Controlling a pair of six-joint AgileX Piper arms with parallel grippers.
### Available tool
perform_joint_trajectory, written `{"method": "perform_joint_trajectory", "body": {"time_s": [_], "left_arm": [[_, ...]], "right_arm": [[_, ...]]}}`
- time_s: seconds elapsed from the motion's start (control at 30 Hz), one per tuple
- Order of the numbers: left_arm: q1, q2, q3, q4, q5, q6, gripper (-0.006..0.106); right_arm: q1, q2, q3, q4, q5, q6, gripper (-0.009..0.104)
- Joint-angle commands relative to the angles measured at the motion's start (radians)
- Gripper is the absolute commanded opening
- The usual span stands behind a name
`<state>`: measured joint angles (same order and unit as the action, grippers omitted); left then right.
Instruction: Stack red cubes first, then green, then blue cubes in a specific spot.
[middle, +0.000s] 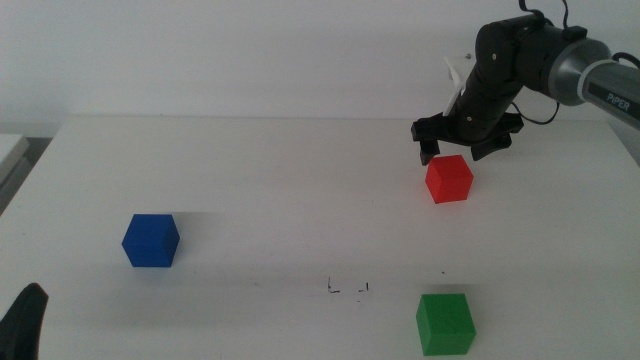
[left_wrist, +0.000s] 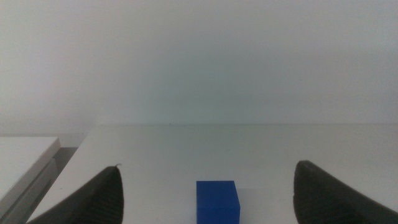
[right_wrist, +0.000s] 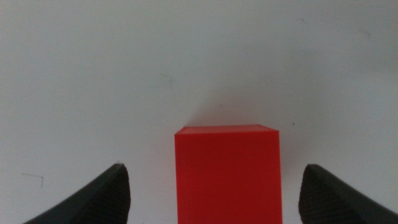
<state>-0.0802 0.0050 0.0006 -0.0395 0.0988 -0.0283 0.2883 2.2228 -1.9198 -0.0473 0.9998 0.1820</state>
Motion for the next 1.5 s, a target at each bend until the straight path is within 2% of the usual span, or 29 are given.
{"method": "perform_joint_trajectory", "body": {"time_s": [0.0,0.37,0.47,0.57,0.73,0.8,0.97,1.17,1.47], "left_arm": [[-0.001,-0.005,-0.001,-0.002,-0.013,-0.002,0.094],[-0.001,-0.005,-0.001,-0.002,-0.013,-0.002,0.094],[-0.001,-0.005,-0.001,-0.002,-0.013,-0.002,0.094],[-0.001,-0.005,-0.001,-0.002,-0.013,-0.002,0.094],[-0.001,-0.005,-0.001,-0.002,-0.013,-0.002,0.094],[-0.001,-0.005,-0.001,-0.002,-0.013,-0.002,0.094],[-0.001,-0.005,-0.001,-0.002,-0.013,-0.002,0.094],[-0.001,-0.005,-0.001,-0.002,-0.013,-0.002,0.094],[-0.001,-0.005,-0.001,-0.002,-0.013,-0.002,0.094]], "right_arm": [[-0.01,0.006,-0.008,-0.01,-0.018,0.004,0.091],[-0.01,0.059,-0.008,-0.01,-0.016,0.004,0.09],[-0.01,0.071,-0.008,-0.011,-0.017,0.004,0.085],[-0.01,0.076,-0.008,-0.019,-0.026,0.014,0.07],[-0.01,0.076,-0.008,-0.032,-0.036,0.045,0.029],[-0.01,0.076,-0.008,-0.032,-0.026,0.059,0.02],[0.011,0.013,-0.008,-0.067,0.061,0.135,0.02],[0.103,-0.114,-0.008,-0.175,0.18,0.291,0.02],[0.325,-0.179,-0.004,-0.213,0.221,0.495,0.02]]}}
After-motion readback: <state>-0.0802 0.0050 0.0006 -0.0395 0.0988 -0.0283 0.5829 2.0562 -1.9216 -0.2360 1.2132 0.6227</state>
